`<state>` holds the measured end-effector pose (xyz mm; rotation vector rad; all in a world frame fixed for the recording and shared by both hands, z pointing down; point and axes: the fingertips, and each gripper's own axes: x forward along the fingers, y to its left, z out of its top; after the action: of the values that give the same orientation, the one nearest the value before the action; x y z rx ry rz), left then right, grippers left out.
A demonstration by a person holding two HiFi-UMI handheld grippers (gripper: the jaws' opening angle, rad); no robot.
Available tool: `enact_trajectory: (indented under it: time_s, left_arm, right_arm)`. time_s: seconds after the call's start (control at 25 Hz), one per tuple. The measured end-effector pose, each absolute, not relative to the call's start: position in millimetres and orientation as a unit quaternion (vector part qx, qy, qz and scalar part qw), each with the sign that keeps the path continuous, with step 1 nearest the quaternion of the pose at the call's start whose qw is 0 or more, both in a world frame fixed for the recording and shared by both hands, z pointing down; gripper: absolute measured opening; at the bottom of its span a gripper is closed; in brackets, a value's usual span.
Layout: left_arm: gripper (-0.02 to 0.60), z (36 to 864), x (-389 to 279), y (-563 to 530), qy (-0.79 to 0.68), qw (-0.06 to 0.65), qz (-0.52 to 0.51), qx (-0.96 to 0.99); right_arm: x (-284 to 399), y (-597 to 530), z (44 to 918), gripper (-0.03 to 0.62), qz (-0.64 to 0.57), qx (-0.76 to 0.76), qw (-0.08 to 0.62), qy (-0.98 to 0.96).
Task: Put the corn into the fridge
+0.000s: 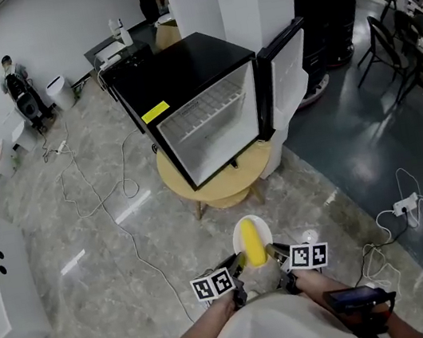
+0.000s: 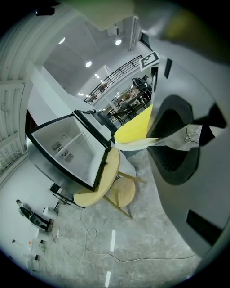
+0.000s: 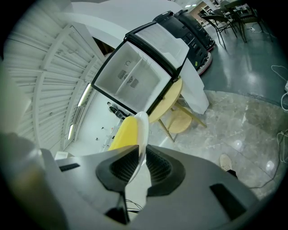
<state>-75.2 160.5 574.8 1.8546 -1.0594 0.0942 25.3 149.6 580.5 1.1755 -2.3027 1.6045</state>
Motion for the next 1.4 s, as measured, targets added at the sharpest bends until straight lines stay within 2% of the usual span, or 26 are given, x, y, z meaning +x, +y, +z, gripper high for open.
enact_trajectory:
  time_s: [1.4]
  left_arm:
    - [0.058, 574, -26, 40, -0.498, 0.496, -0.001, 0.711]
  right_arm:
    - [69, 4, 575, 0.054, 0.519, 0.318, 0.093, -0.788]
